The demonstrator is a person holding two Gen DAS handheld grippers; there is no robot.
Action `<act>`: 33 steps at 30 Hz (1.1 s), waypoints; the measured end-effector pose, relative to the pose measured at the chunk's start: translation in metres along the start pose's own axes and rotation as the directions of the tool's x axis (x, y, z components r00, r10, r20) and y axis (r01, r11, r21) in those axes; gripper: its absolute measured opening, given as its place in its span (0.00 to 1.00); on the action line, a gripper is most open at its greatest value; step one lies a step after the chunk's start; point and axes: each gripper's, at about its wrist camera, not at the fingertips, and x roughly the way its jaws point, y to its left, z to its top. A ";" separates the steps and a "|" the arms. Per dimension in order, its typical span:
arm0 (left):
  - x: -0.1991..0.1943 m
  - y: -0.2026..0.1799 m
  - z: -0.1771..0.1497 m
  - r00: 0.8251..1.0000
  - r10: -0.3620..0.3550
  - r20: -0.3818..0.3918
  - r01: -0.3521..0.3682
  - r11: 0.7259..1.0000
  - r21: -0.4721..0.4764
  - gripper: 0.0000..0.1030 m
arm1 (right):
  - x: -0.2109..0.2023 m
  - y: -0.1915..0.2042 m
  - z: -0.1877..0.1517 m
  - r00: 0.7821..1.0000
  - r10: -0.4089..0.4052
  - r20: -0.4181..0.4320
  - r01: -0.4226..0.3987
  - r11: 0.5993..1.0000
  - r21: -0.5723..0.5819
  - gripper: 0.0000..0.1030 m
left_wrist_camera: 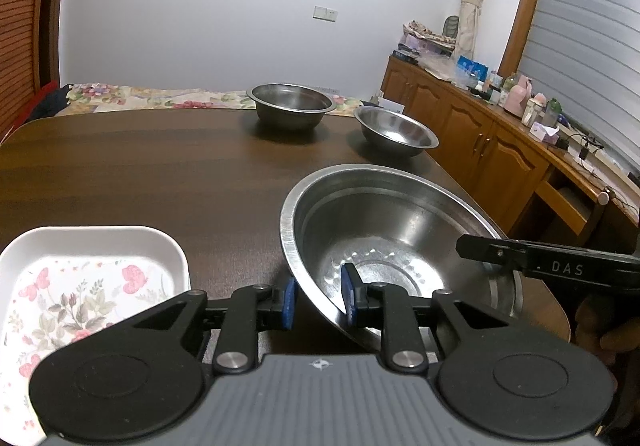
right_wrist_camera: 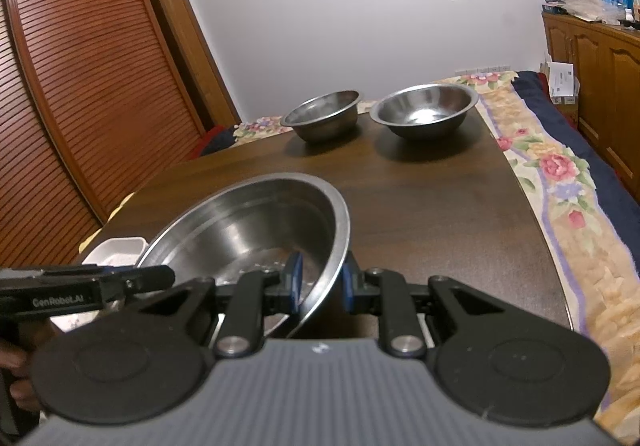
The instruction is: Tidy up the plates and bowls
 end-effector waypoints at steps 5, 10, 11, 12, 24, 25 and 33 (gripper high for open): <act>0.000 0.000 0.000 1.000 -0.001 0.001 0.001 1.000 -0.001 0.25 | 0.000 0.000 0.000 1.000 0.002 0.003 -0.003 1.000 0.001 0.21; 0.001 0.000 0.001 1.000 0.005 0.000 -0.005 1.000 0.009 0.25 | 0.001 0.000 0.000 1.000 -0.001 0.002 0.001 1.000 -0.007 0.22; 0.001 -0.001 0.002 1.000 0.007 0.000 -0.007 1.000 0.012 0.25 | 0.001 0.000 0.001 1.000 -0.001 0.001 0.001 1.000 -0.011 0.22; 0.001 -0.001 0.001 1.000 0.008 0.000 -0.008 1.000 0.013 0.25 | 0.000 0.000 0.001 1.000 -0.003 0.001 0.003 1.000 -0.014 0.22; -0.016 0.009 0.017 0.999 0.018 0.036 -0.018 1.000 0.007 0.44 | -0.022 -0.009 0.034 0.997 -0.046 0.060 0.049 0.997 -0.053 0.22; -0.018 0.011 0.021 0.999 0.022 0.045 -0.022 1.000 0.012 0.44 | -0.024 -0.010 0.041 0.996 -0.053 0.066 0.057 0.996 -0.065 0.22; -0.031 0.022 0.066 0.993 0.049 0.106 -0.054 0.998 0.043 0.47 | -0.024 -0.009 0.092 0.994 -0.063 0.094 0.075 0.988 -0.133 0.25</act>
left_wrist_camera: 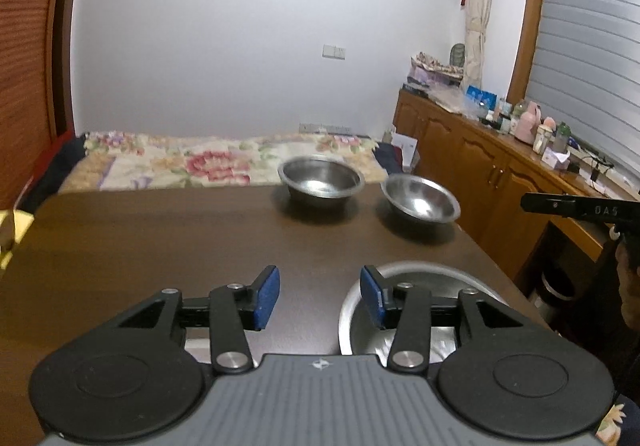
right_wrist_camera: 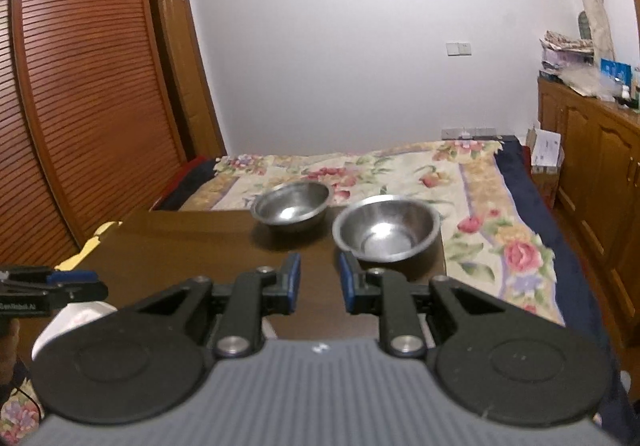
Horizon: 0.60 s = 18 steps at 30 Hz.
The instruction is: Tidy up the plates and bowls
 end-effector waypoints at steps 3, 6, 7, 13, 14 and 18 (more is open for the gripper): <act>0.002 0.003 0.019 1.000 0.005 0.019 -0.005 1.000 0.011 0.53 | 0.006 0.000 0.019 1.000 0.009 -0.005 -0.009 1.000 -0.019 0.29; 0.008 0.003 0.038 1.000 0.014 0.027 -0.015 1.000 0.026 0.54 | 0.017 -0.001 0.038 0.999 0.027 -0.024 -0.028 0.999 -0.033 0.30; 0.010 0.005 0.044 0.999 0.020 0.031 -0.021 0.999 0.030 0.54 | 0.021 -0.002 0.045 0.999 0.031 -0.029 -0.032 0.999 -0.032 0.31; 0.033 0.012 0.071 0.999 0.028 0.029 -0.029 0.999 0.038 0.54 | 0.055 -0.005 0.075 0.995 0.069 -0.078 -0.070 0.997 -0.013 0.34; 0.039 0.015 0.075 0.999 0.027 0.024 -0.028 0.999 0.037 0.54 | 0.064 -0.004 0.078 0.993 0.075 -0.091 -0.076 0.997 -0.009 0.35; 0.067 0.024 0.085 1.000 0.022 0.001 -0.022 1.000 0.016 0.54 | 0.097 -0.004 0.084 0.987 0.076 -0.139 -0.077 0.997 0.003 0.44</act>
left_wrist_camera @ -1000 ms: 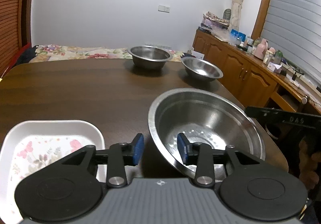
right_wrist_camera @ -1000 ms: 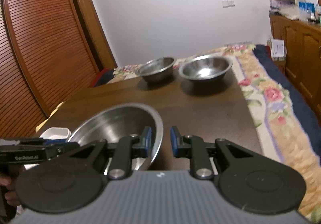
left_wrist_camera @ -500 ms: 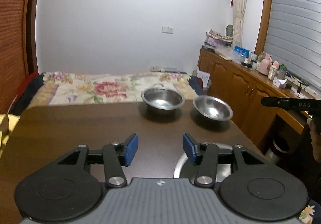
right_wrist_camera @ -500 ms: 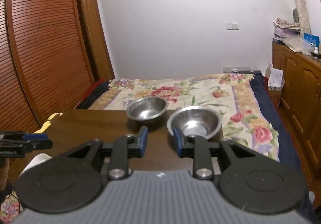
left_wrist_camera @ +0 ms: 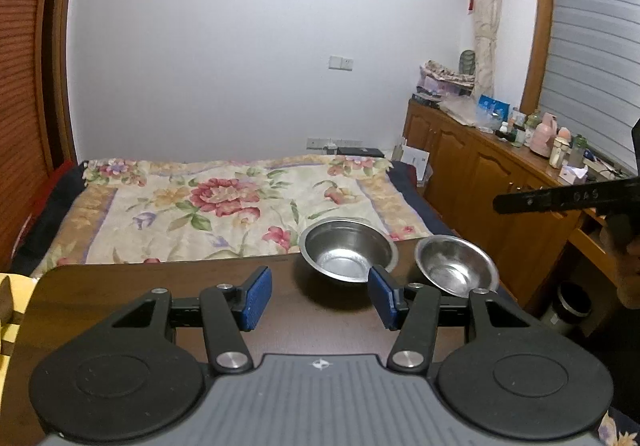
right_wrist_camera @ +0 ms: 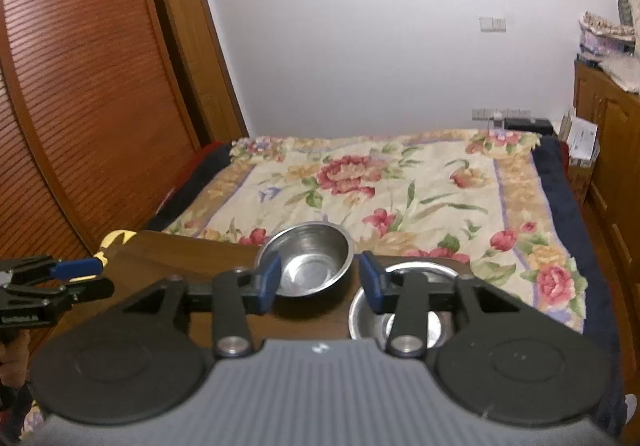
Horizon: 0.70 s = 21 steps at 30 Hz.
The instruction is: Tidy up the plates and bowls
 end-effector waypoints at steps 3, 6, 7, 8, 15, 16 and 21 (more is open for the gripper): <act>0.024 0.008 0.005 1.000 -0.005 -0.024 0.005 1.000 -0.020 0.54 | 0.026 -0.001 0.005 0.999 0.002 -0.041 -0.002 1.000 0.005 0.44; 0.049 0.014 0.007 0.998 0.000 -0.055 -0.002 0.999 -0.032 0.54 | 0.051 -0.003 0.007 0.997 -0.002 -0.079 0.002 1.000 0.003 0.44; 0.056 0.016 0.008 0.998 -0.001 -0.063 -0.002 0.999 -0.038 0.54 | 0.059 -0.004 0.007 0.996 -0.001 -0.090 0.001 1.000 0.003 0.44; 0.063 0.018 0.007 0.997 -0.002 -0.071 -0.001 0.999 -0.043 0.54 | 0.064 -0.005 0.007 0.995 -0.002 -0.100 0.003 1.000 0.004 0.44; 0.101 0.025 0.004 0.994 -0.020 -0.112 0.014 0.998 -0.054 0.54 | 0.101 -0.009 0.007 0.989 0.010 -0.150 -0.008 1.000 0.011 0.43; 0.104 0.025 0.004 0.993 -0.023 -0.114 0.017 0.998 -0.056 0.54 | 0.106 -0.010 0.007 0.988 0.012 -0.157 -0.010 1.000 0.013 0.43; 0.127 0.029 0.000 0.990 -0.053 -0.128 0.043 0.996 -0.081 0.53 | 0.123 -0.016 0.005 0.983 0.016 -0.182 -0.013 1.000 0.022 0.43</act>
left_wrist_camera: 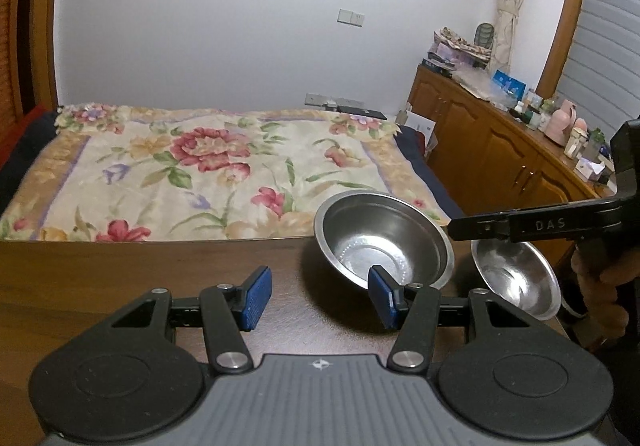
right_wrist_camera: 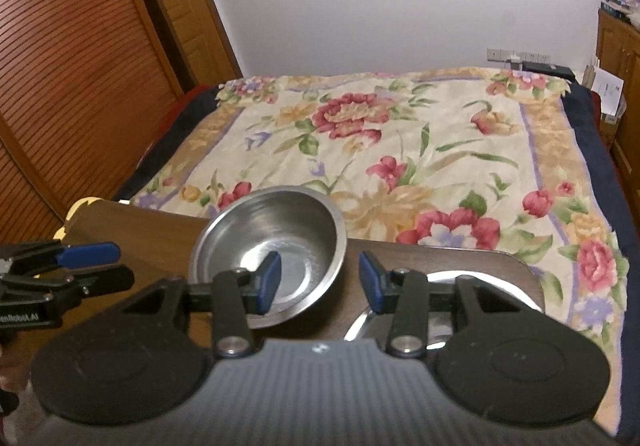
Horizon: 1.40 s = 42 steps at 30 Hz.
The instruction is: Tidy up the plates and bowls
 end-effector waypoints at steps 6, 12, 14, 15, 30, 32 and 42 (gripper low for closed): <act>0.020 0.004 0.003 0.999 -0.037 -0.014 0.036 0.999 -0.039 0.48 | 0.012 -0.003 0.001 1.000 0.005 -0.016 -0.005 1.000 0.010 0.43; 0.035 0.007 0.008 0.998 -0.064 -0.030 0.061 0.995 -0.078 0.46 | 0.023 -0.003 0.002 0.999 0.010 -0.039 -0.009 1.000 0.016 0.43; 0.040 0.008 0.008 0.997 -0.072 -0.037 0.069 0.994 -0.090 0.45 | 0.024 -0.002 0.002 0.999 0.014 -0.045 -0.013 1.000 0.015 0.43; 0.043 0.009 0.010 0.996 -0.075 -0.040 0.071 0.993 -0.095 0.45 | 0.025 -0.001 0.001 0.999 0.015 -0.049 -0.014 1.000 0.017 0.43; 0.052 0.010 0.008 0.992 -0.092 -0.081 0.083 0.991 -0.105 0.21 | 0.031 0.005 -0.004 0.996 0.043 -0.082 -0.042 0.999 0.016 0.22; 0.048 0.010 0.006 0.992 -0.093 -0.086 0.084 0.991 -0.105 0.21 | 0.029 0.006 -0.006 0.995 0.049 -0.087 -0.047 0.999 0.021 0.21; 0.011 0.000 0.004 0.992 -0.111 -0.061 0.106 0.991 -0.080 0.21 | -0.001 0.019 -0.012 0.995 0.065 -0.072 -0.063 0.997 0.033 0.20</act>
